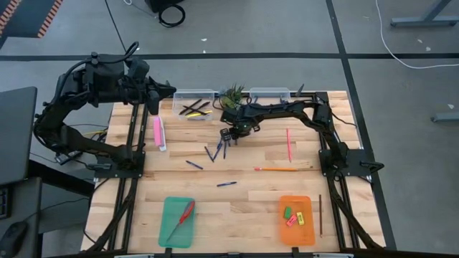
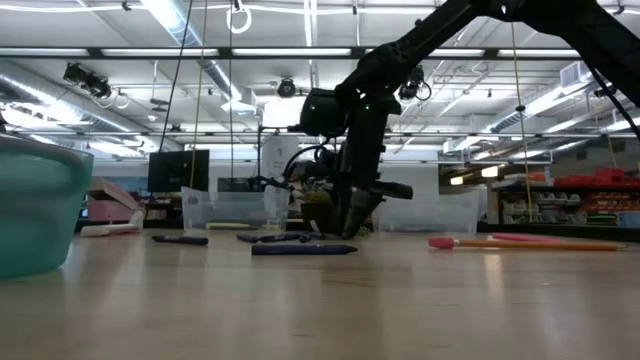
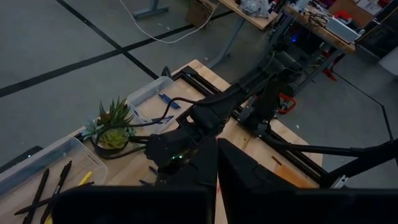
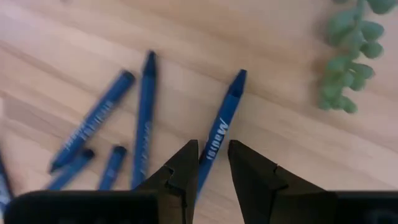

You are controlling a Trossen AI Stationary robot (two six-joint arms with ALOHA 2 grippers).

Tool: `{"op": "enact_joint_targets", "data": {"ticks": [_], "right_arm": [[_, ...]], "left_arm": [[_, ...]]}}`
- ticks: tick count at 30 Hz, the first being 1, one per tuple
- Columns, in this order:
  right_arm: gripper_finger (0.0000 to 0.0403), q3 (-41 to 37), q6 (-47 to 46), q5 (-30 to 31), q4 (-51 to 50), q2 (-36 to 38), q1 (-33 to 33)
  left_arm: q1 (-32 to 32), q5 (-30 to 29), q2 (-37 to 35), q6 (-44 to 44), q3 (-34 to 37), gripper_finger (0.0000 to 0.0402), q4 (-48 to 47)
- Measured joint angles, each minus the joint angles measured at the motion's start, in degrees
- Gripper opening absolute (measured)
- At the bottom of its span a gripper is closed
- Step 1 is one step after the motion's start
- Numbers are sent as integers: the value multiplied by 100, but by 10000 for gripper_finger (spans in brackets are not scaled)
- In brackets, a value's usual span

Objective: Sort crayons/erasers/pens/pencils in bins
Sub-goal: Put the blue crayon into the right transparent bin

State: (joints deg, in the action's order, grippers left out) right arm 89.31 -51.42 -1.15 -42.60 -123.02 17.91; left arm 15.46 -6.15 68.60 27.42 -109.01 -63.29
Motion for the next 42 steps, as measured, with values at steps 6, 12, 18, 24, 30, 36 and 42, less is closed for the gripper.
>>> {"op": "enact_joint_targets", "data": {"ticks": [6,12,18,24,30,36,42], "right_arm": [[101,123,406,-43,-563,-15,-11],[101,125,509,-41,-699,-17,-11],[83,125,549,-2,-756,-20,7],[29,125,973,158,-1131,-18,24],[18,111,1113,104,-1205,25,33],[5,94,1185,34,-1338,488,-7],[5,101,1213,236,-1765,1271,-3]], "left_arm": [[-2,1,0,-2,0,15,1],[0,0,0,-4,0,24,0],[-2,2,0,-7,0,16,0],[0,2,0,-26,0,15,1],[-2,1,0,-24,0,24,0],[-2,2,0,-135,0,16,7],[0,0,0,-249,0,11,7]]}}
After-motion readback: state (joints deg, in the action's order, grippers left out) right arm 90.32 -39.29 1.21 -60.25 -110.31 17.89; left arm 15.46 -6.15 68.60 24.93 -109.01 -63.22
